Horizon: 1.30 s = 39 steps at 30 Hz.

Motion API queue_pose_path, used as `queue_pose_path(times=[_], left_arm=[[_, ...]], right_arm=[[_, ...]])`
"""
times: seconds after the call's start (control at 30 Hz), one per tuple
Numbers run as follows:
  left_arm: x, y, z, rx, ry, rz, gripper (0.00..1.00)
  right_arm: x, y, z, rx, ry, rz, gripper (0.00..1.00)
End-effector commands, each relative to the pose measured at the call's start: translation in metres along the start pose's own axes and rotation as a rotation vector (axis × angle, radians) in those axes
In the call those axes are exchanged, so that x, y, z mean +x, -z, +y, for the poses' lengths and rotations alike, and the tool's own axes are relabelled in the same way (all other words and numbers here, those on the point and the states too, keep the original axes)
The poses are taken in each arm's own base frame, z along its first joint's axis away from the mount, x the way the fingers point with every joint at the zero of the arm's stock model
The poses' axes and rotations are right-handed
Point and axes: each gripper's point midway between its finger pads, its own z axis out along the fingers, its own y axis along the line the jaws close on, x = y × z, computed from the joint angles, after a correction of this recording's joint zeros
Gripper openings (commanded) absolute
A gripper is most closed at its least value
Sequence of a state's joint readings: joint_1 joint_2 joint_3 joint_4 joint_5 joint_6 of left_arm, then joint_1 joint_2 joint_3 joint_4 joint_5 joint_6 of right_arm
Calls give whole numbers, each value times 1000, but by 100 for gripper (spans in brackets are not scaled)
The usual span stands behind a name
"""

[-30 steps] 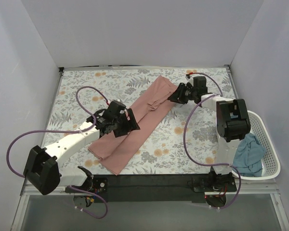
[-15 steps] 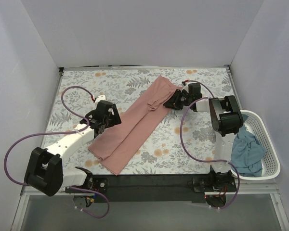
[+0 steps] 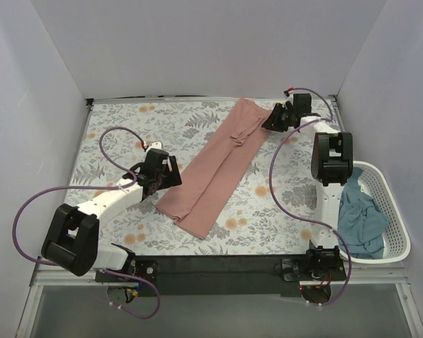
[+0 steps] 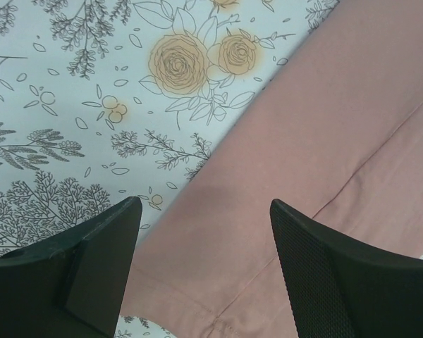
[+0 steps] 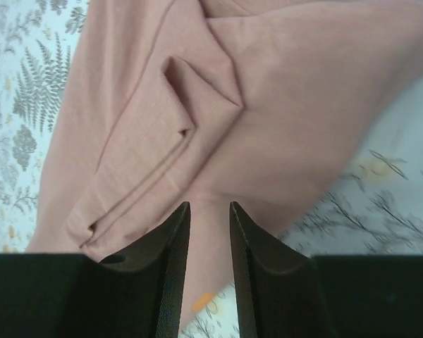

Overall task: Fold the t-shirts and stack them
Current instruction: Fold the tshirt

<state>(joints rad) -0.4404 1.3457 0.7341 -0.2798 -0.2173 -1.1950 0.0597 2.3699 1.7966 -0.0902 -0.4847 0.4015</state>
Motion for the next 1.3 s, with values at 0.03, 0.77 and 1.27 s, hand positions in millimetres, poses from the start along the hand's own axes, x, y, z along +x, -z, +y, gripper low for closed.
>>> queue_pose_path(times=[0.03, 0.77, 1.27], left_arm=[[-8, 6, -15, 74, 6, -12, 73], [22, 53, 21, -17, 160, 39, 68], [57, 75, 3, 0, 145, 267, 72]], right_arm=[[-5, 39, 22, 83, 111, 19, 36], [367, 123, 209, -99, 537, 612, 31], [410, 210, 91, 238, 623, 841, 31]])
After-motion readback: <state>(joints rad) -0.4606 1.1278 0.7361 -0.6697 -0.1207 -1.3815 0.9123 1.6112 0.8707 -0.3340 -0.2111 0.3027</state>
